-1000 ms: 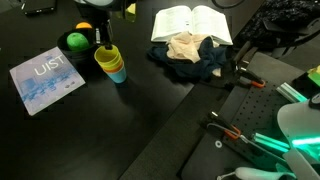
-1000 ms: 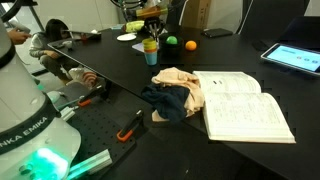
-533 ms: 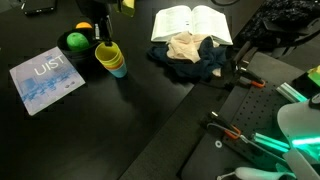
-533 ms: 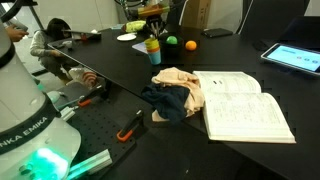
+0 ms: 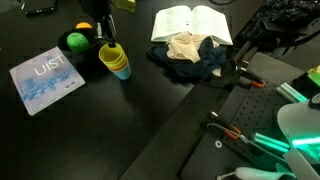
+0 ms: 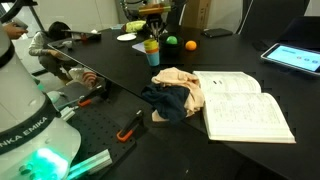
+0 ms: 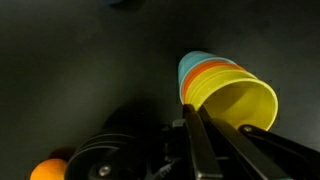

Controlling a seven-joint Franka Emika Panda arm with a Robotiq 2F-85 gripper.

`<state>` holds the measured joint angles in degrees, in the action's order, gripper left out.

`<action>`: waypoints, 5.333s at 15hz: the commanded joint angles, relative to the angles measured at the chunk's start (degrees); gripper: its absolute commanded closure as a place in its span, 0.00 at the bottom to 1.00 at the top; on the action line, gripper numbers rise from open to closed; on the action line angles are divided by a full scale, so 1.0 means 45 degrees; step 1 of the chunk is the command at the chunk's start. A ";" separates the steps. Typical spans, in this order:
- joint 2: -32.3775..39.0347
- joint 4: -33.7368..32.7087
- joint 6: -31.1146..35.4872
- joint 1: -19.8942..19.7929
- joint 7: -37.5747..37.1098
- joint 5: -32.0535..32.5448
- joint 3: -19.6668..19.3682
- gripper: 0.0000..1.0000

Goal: Separate the cups

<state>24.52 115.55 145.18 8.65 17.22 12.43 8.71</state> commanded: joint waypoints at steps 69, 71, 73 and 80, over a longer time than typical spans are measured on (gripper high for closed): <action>0.2826 -0.3583 -0.1265 -0.2298 0.2038 -0.2632 0.0267 0.69; 0.2810 -0.3599 -0.1312 -0.2289 0.1973 -0.2616 0.0236 0.55; 0.2784 -0.3592 -0.1331 -0.2310 0.1956 -0.2642 0.0241 0.39; 0.2455 -0.3692 -0.1445 -0.2281 0.1879 -0.2561 0.0180 0.00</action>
<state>37.23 98.94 138.71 -1.18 25.92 1.40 9.13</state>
